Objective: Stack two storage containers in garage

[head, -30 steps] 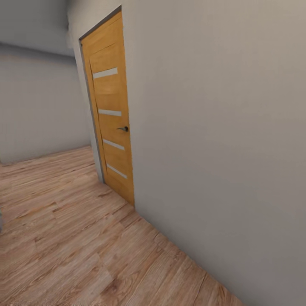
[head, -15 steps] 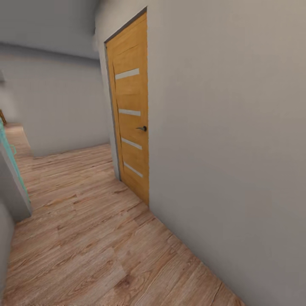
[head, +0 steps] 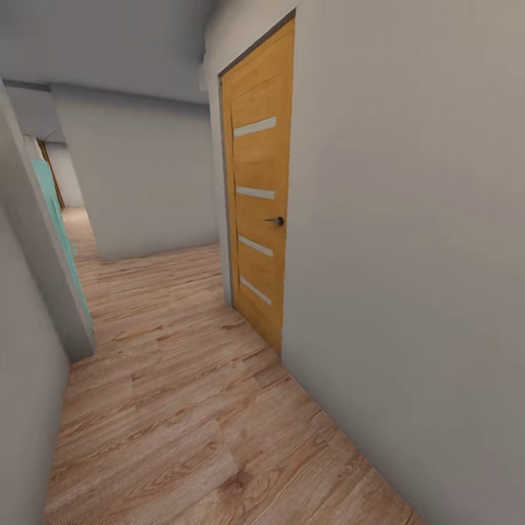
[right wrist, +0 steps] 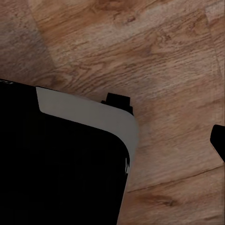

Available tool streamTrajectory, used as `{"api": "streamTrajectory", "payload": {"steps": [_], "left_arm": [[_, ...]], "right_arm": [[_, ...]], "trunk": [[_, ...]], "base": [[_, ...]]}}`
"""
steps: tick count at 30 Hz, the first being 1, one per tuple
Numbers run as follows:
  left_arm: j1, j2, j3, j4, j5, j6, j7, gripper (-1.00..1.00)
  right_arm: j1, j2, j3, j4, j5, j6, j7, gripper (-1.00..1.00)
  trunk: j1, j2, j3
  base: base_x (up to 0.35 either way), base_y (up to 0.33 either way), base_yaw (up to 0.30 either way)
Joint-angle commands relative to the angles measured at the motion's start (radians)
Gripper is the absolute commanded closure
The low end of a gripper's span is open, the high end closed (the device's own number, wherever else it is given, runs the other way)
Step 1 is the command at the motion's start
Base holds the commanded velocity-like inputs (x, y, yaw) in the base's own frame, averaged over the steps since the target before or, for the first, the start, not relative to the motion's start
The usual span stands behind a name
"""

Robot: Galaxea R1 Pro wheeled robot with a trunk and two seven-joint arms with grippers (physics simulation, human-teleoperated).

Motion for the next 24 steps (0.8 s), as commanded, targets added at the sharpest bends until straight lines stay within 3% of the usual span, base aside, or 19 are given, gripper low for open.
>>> {"api": "streamTrajectory", "payload": {"steps": [1,24], "left_arm": [[0.000,0.000,0.000,0.000,0.005,-0.002,0.000,-1.00],[0.000,-0.002,0.000,0.000,0.005,-0.002,0.000,-1.00]], "right_arm": [[-0.001,0.000,0.007,0.003,-0.011,-0.006,0.006,-1.00],[-0.001,0.000,0.007,0.003,-0.011,-0.006,0.006,-1.00]], "trunk": [[0.000,-0.001,-0.001],[0.000,-0.001,-0.001]], "base": [[0.101,0.000,0.269],[0.110,0.000,0.248]]}}
